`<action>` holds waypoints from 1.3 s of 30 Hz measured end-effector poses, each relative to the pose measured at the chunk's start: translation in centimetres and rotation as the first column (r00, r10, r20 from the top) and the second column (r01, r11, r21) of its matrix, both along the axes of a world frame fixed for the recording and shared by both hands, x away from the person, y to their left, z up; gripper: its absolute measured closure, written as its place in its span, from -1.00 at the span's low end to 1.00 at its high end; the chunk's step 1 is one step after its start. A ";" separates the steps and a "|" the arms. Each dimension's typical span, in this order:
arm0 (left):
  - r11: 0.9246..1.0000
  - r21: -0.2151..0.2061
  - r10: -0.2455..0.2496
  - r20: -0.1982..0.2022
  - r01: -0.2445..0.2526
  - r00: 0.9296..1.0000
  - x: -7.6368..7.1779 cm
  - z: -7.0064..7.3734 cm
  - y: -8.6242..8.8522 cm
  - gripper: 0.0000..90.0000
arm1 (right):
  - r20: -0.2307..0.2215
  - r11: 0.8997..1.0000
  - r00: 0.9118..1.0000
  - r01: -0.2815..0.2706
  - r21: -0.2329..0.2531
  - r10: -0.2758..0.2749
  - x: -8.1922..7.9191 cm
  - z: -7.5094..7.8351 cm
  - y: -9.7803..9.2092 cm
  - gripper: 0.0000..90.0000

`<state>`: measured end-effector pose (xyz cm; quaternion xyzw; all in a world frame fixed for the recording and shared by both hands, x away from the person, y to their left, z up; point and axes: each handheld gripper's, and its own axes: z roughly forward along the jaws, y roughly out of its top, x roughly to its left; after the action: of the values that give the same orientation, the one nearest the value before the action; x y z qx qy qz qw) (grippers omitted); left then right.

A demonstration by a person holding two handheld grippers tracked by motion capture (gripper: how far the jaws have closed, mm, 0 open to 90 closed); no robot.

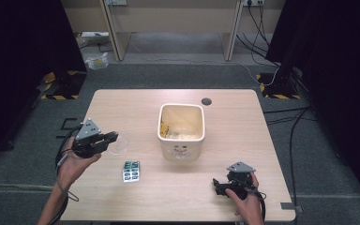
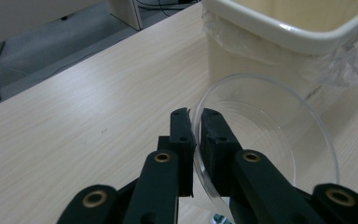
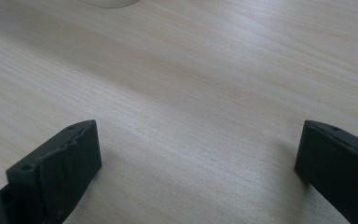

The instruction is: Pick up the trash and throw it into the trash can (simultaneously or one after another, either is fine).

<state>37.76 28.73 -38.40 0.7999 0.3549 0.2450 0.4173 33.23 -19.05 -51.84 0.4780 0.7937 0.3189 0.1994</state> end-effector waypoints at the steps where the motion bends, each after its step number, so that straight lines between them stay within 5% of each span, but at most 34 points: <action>1: 1.000 -0.001 0.000 0.004 0.000 1.000 0.1 0.2 -0.1 0.85 | 0.000 1.000 1.000 0.000 0.001 0.000 0.0 0.0 0.0 -0.99; 14: 0.999 -0.038 -0.022 0.024 0.023 0.999 2.0 3.3 -1.1 0.85 | 0.000 1.000 1.000 0.000 0.001 0.000 0.0 0.0 0.0 -0.99; 23: 0.999 -0.018 -0.043 0.067 0.044 0.997 2.6 5.1 -2.2 0.85 | 0.000 1.000 1.000 0.000 0.001 0.000 0.0 0.0 0.0 -0.99; 39: 0.997 -0.024 -0.077 0.086 0.079 0.993 3.3 6.8 -4.8 0.85 | 0.000 1.000 1.000 0.000 0.000 0.000 0.0 0.0 0.0 -0.99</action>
<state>41.05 23.97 -31.56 0.7962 0.3086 0.2575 0.4522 33.23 -19.04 -51.84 0.4782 0.7937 0.3190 0.1992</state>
